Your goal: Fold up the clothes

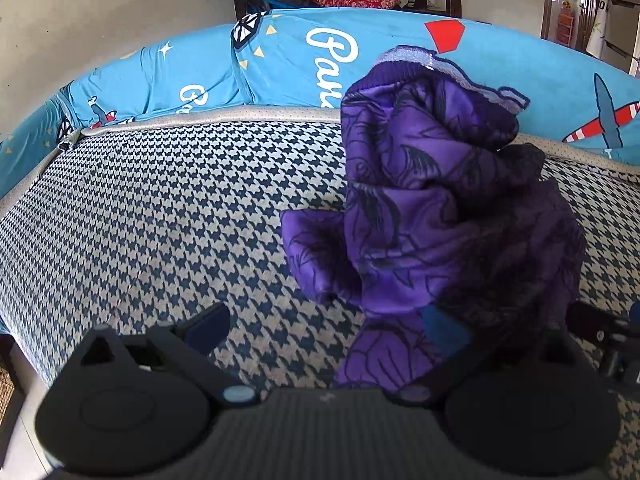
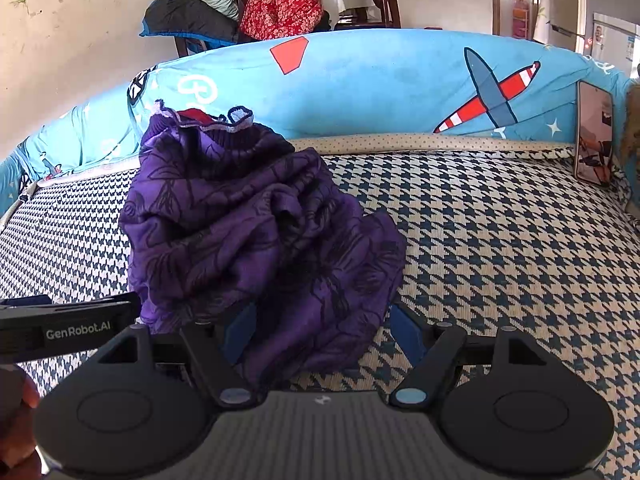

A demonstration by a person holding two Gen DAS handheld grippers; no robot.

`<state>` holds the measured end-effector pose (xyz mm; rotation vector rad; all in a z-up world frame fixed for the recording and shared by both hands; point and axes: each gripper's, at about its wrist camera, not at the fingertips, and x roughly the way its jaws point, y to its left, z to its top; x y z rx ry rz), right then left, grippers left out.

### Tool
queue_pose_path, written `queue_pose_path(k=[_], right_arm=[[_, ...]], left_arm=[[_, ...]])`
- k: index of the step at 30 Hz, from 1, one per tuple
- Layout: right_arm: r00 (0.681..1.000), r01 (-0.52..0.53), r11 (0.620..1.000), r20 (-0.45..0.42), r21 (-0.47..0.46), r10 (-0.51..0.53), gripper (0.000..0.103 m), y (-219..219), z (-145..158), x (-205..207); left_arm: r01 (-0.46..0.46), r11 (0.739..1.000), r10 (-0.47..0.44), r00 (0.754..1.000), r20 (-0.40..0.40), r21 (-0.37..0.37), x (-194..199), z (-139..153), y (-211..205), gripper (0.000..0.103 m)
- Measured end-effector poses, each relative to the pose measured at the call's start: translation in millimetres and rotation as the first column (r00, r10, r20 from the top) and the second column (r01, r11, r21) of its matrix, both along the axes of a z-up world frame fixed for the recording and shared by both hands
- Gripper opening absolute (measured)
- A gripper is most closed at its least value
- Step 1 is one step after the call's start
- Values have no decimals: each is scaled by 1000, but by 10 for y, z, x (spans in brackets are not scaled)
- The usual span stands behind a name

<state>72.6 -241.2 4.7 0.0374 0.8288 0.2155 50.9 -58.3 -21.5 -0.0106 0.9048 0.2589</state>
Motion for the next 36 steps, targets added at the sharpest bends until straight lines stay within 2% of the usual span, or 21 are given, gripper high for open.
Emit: queue_pose_path(k=[17, 22, 27, 36], right_arm=[[997, -10, 1000, -72, -21, 8, 74, -100, -170, -397], [995, -6, 1000, -96, -24, 4, 75, -134, -212, -468], [994, -6, 1000, -111, -21, 3, 81, -170, -231, -528], [993, -16, 1000, -117, -26, 13, 82, -162, -258, -546]], left_arm=[[34, 999, -36, 999, -40, -38, -554, -225, -15, 103], [53, 998, -54, 997, -50, -14, -634, -271, -43, 103], [84, 996, -85, 994, -70, -10, -686, -317, -79, 103], [87, 995, -91, 993, -80, -44, -680, -308, -86, 103]])
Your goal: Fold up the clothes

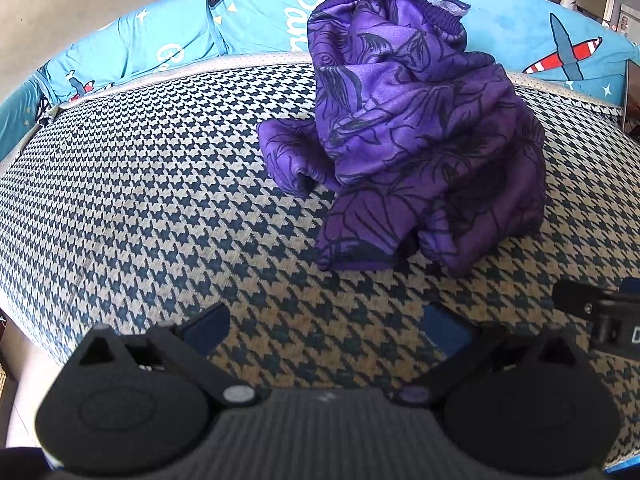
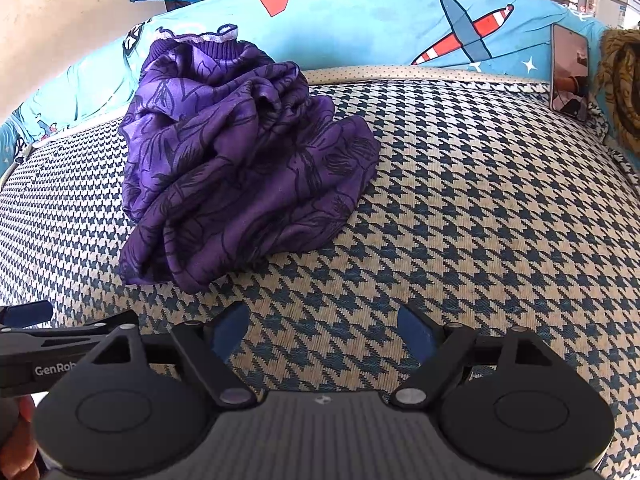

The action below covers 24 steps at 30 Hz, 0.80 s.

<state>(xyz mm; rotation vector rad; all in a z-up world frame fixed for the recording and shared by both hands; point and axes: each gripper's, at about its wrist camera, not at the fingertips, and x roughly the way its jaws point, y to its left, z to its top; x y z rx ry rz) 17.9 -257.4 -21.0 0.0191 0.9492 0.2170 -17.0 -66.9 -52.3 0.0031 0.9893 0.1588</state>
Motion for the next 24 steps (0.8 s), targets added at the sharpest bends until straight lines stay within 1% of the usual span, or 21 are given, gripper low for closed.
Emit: queue_pose_path(k=[9, 24], right_arm=[[1000, -29, 1000, 1, -13, 29, 82, 72, -39, -10], [999, -40, 999, -7, -24, 40, 82, 98, -62, 8]], left_arm=[[-6, 1000, 6, 1000, -6, -6, -7, -9, 23, 103], [-13, 1000, 13, 1000, -8, -5, 38, -21, 29, 103]])
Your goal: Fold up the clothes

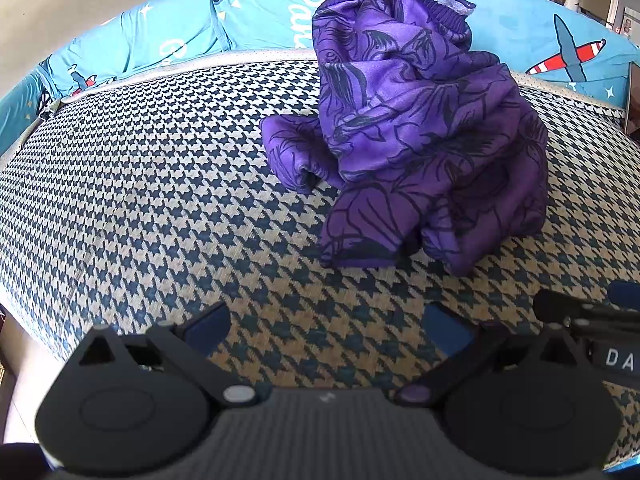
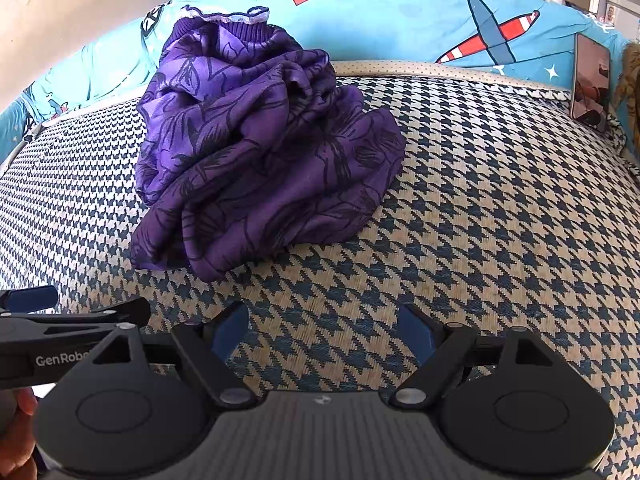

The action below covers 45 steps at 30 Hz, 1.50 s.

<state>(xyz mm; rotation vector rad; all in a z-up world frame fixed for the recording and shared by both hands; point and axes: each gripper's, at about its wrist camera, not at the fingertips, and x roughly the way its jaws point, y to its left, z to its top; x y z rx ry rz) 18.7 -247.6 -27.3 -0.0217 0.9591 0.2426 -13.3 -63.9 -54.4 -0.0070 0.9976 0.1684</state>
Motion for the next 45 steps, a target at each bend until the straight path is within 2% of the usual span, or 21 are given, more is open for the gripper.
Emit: queue_pose_path(k=[36, 45], right_arm=[[1000, -20, 1000, 2, -9, 20, 82, 51, 2, -4], [1000, 18, 1000, 17, -16, -18, 82, -6, 43, -2]], left_arm=[[-6, 1000, 6, 1000, 2, 10, -15, 21, -3, 103], [17, 1000, -17, 1000, -10, 4, -20, 8, -62, 103]])
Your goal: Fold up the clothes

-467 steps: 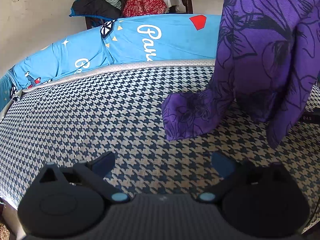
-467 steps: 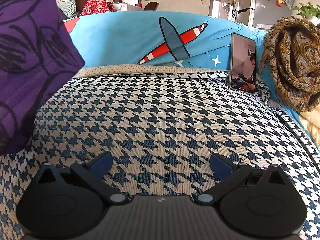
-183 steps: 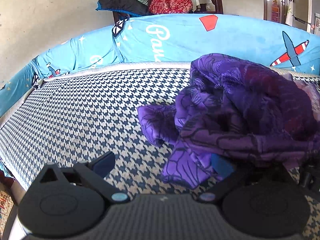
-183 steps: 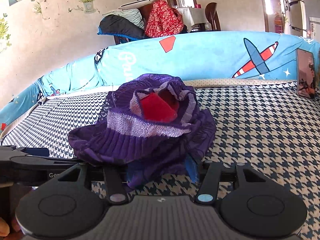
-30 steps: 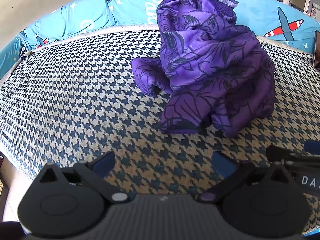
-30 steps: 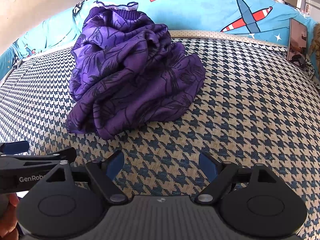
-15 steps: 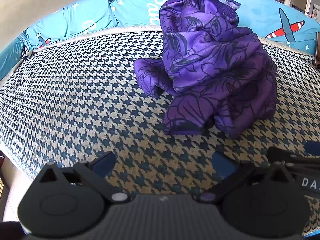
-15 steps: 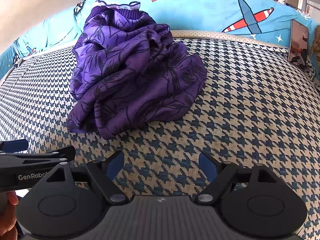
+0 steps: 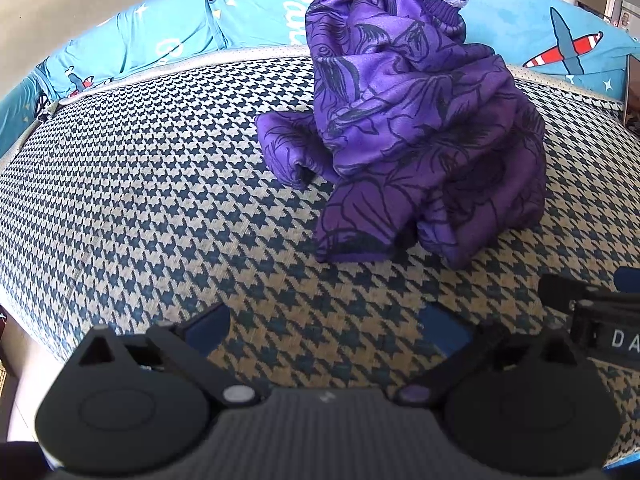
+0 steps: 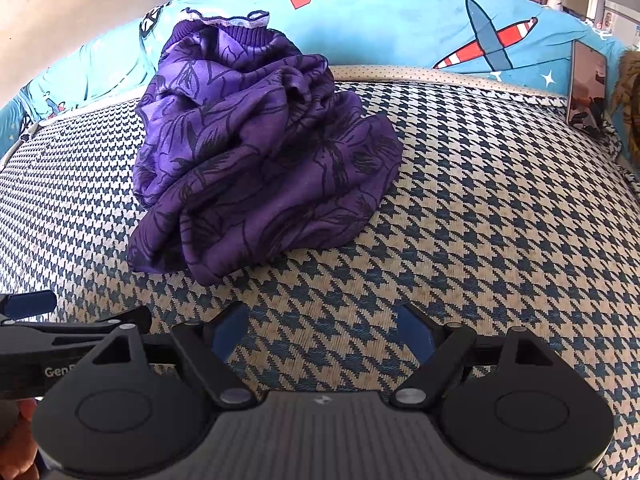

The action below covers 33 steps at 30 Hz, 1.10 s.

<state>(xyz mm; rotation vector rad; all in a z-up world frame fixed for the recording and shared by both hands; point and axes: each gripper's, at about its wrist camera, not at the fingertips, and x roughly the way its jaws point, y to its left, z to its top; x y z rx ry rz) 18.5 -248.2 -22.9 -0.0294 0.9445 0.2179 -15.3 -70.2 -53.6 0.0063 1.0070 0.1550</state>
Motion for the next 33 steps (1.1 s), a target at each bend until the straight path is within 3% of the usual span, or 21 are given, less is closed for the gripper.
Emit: queue_pose_path(k=[16, 33], right_arm=[[998, 70, 998, 0, -3, -70, 82, -127, 4, 77], [999, 53, 999, -6, -1, -54, 82, -85, -26, 100]], left_arm=[[58, 997, -58, 998, -14, -44, 45, -17, -90, 103], [55, 997, -55, 998, -5, -59, 32, 22, -67, 103]])
